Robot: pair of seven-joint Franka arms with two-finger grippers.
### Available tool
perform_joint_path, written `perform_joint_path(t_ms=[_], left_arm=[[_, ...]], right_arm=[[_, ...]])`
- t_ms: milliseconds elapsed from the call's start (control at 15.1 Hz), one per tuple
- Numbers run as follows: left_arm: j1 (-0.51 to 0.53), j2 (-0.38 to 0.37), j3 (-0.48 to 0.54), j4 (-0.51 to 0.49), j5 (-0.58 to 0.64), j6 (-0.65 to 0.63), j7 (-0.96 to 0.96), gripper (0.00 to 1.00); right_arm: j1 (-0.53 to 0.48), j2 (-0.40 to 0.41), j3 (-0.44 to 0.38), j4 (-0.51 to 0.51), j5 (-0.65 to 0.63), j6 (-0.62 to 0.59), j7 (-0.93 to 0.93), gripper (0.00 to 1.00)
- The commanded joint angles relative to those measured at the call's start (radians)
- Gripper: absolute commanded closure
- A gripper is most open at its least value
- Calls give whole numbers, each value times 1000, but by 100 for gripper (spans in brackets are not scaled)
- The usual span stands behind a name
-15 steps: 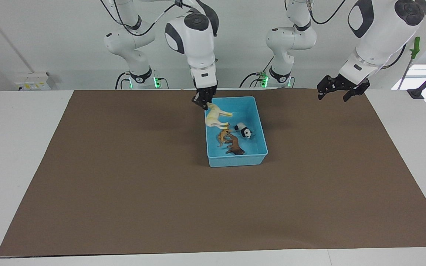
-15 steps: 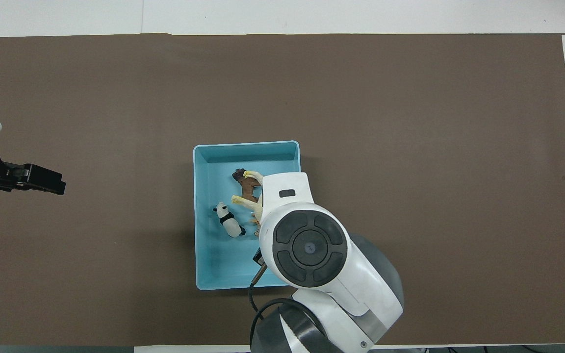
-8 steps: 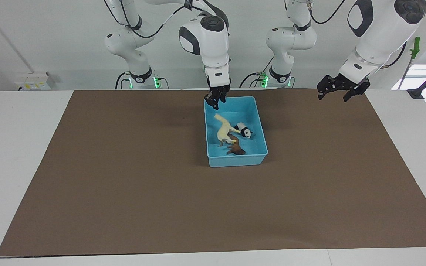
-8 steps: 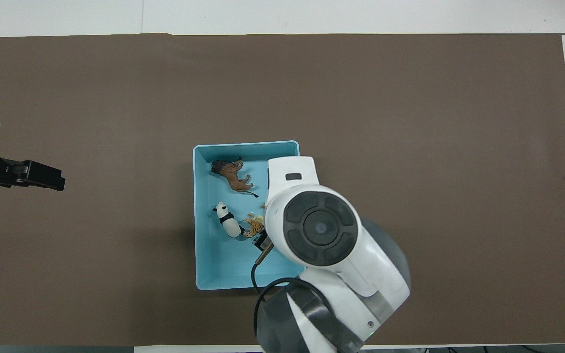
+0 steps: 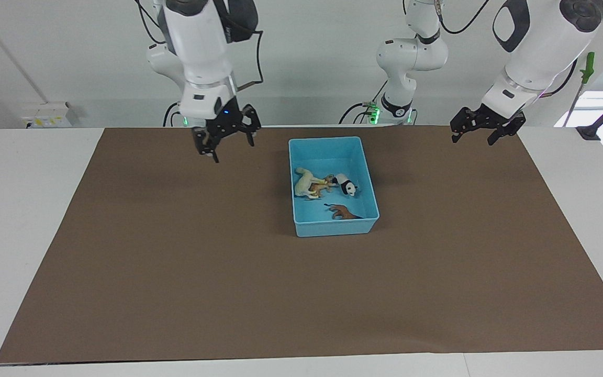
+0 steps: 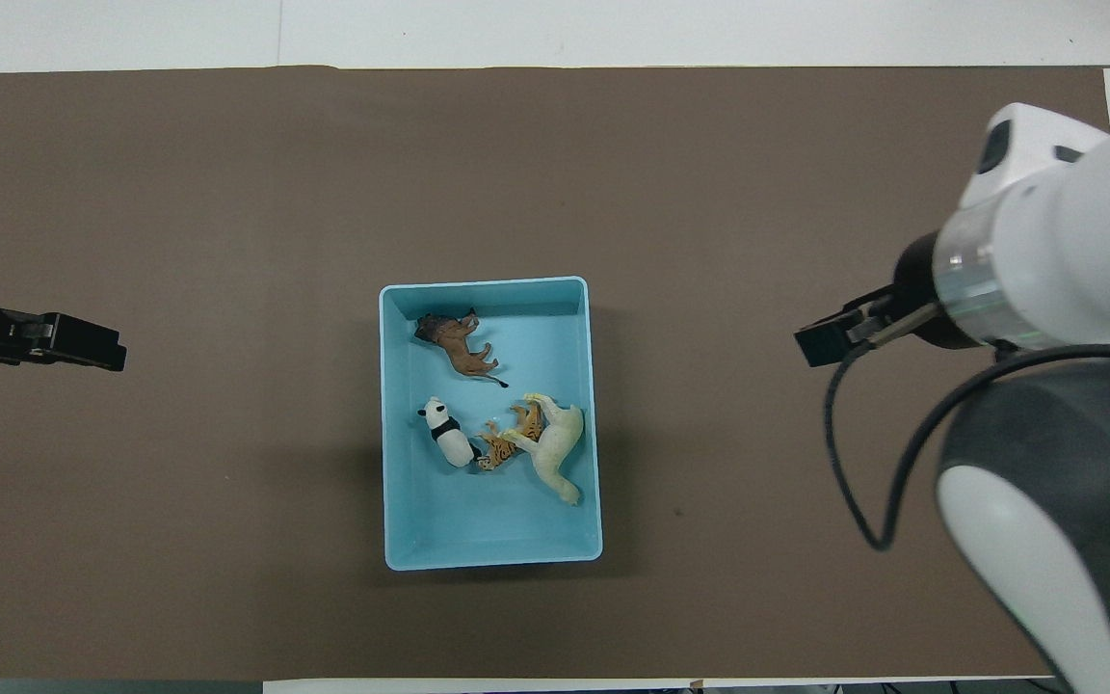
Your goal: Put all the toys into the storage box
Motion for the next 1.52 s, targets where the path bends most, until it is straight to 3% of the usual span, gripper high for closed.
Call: perform_joint_path(t_ms=[0,132,463,727,1454], left_arm=[[-5,-24,7,-32,-1,34,1,0],[-5,-24,7,-32,-1,35,4,0],[-3,-24,7,-32,-1,37,6,0],[-2,-24,9,-32,1,40,4,0],[-2,-24,9,-34,1,43,4,0]], right_arm=[[-129,12,14,76,13,-119,20,0],[-202,12,14,93,1,-130,11,0],[-276,2,12,44,-50,-107,0,0],[-270,-32,17,-57,-50,-42,7,0],[-290,-20,14,-42,-50,-52,-3,0]])
